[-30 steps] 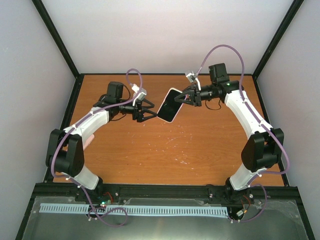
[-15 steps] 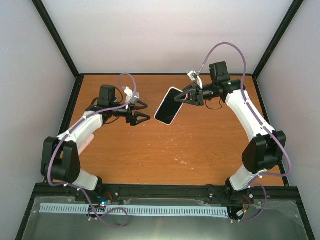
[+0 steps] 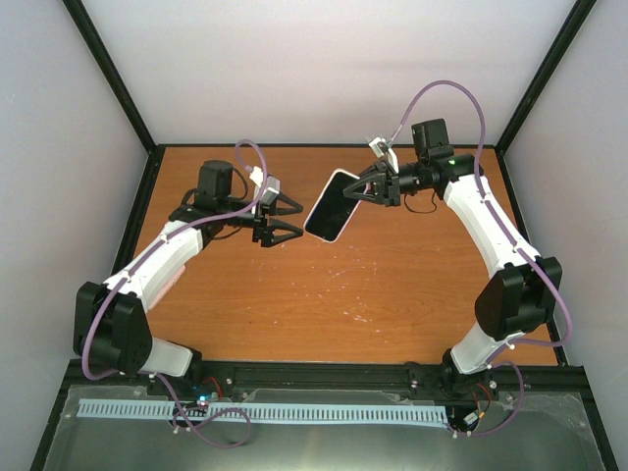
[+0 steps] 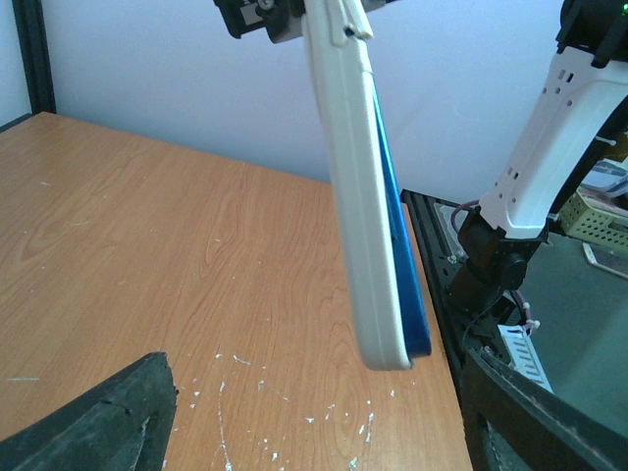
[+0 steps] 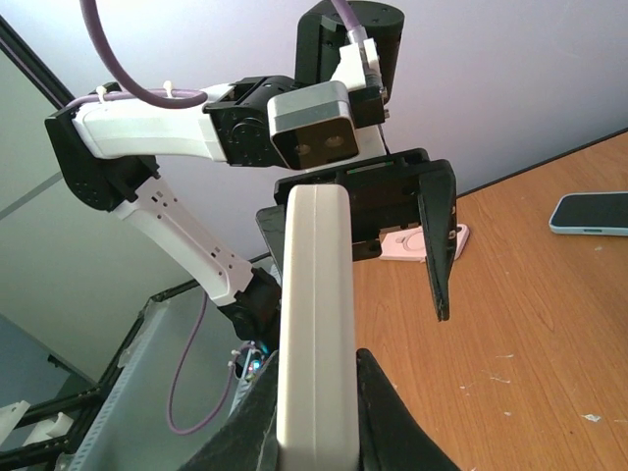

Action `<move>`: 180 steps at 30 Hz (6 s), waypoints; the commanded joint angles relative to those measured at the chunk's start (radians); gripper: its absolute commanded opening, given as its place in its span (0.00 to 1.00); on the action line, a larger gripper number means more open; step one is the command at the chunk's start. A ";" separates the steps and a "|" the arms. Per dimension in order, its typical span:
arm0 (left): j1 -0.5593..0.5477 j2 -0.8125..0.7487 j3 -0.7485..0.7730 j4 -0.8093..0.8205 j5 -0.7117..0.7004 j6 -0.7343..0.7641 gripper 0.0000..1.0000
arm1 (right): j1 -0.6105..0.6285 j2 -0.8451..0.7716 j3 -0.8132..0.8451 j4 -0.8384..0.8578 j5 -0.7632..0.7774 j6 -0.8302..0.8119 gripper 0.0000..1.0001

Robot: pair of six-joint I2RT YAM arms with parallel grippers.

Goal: Take the phone out of the phone case
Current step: Remove the phone case from the phone, then place the phone case at the center of the board.

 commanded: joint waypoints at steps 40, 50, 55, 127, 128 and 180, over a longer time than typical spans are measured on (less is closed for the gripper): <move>-0.097 0.160 0.233 0.044 -0.096 -0.010 0.50 | 0.122 0.027 -0.002 -0.094 -0.075 -0.164 0.03; -0.113 0.163 0.263 0.057 -0.040 -0.045 0.38 | 0.154 0.137 0.098 -0.098 -0.033 -0.201 0.03; -0.097 0.141 0.214 0.054 -0.002 -0.112 0.24 | 0.139 0.199 0.158 -0.091 -0.006 -0.182 0.03; 0.153 0.369 0.127 0.586 -0.056 -1.366 0.01 | 0.519 -0.069 -0.381 0.866 1.288 -0.606 0.50; 0.153 0.369 0.125 0.585 -0.056 -1.366 0.01 | 0.523 -0.065 -0.381 0.863 1.291 -0.613 0.50; 0.146 0.484 0.198 0.155 -0.404 -1.090 0.01 | 0.481 -0.230 -0.401 1.080 1.652 -0.589 0.03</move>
